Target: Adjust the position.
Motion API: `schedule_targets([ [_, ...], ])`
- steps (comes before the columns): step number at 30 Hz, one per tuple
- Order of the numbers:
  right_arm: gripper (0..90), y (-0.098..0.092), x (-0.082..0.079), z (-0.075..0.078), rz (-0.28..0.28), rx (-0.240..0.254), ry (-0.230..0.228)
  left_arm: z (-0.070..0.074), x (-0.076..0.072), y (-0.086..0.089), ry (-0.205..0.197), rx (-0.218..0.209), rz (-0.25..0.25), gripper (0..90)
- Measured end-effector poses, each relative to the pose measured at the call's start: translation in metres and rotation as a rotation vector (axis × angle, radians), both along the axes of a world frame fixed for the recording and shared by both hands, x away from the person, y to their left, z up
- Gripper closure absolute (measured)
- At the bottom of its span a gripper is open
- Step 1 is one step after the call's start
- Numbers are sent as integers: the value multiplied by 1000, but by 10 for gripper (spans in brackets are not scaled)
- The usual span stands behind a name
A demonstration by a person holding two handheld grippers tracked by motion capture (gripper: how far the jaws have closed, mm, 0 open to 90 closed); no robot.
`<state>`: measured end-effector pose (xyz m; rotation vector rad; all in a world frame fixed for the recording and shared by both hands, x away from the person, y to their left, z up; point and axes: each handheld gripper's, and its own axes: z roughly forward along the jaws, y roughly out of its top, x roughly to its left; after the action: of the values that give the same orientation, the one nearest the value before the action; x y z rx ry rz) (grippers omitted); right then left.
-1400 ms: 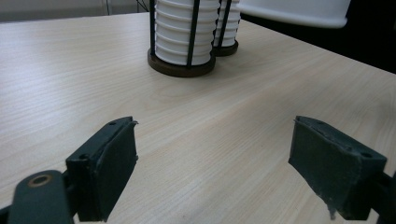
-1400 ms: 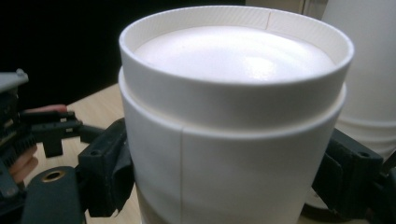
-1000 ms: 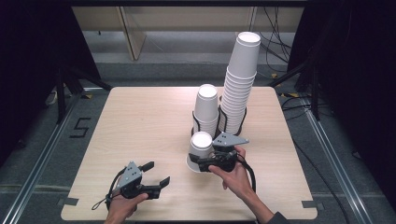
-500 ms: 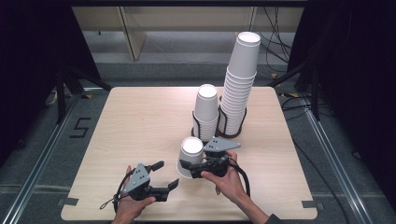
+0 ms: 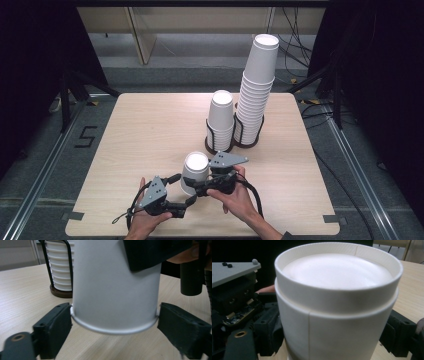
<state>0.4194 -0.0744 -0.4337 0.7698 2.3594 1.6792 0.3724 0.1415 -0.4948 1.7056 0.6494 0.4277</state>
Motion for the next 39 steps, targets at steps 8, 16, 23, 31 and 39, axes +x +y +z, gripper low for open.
schedule_targets([
  [8,188,9,-8,-1,21,27,43,0,1,-5,-21,-17,16,17],
  [16,188,9,-8,-1,34,51,60,-2,2,-8,-17,-53,7,5],
  [23,181,10,-8,-4,42,45,69,-1,2,-7,11,-41,9,36],
  [31,154,6,-6,2,83,-21,58,2,3,-6,-18,69,-20,78],
  [39,157,-13,-4,18,171,-112,66,6,-3,-6,-79,232,-49,86],
])
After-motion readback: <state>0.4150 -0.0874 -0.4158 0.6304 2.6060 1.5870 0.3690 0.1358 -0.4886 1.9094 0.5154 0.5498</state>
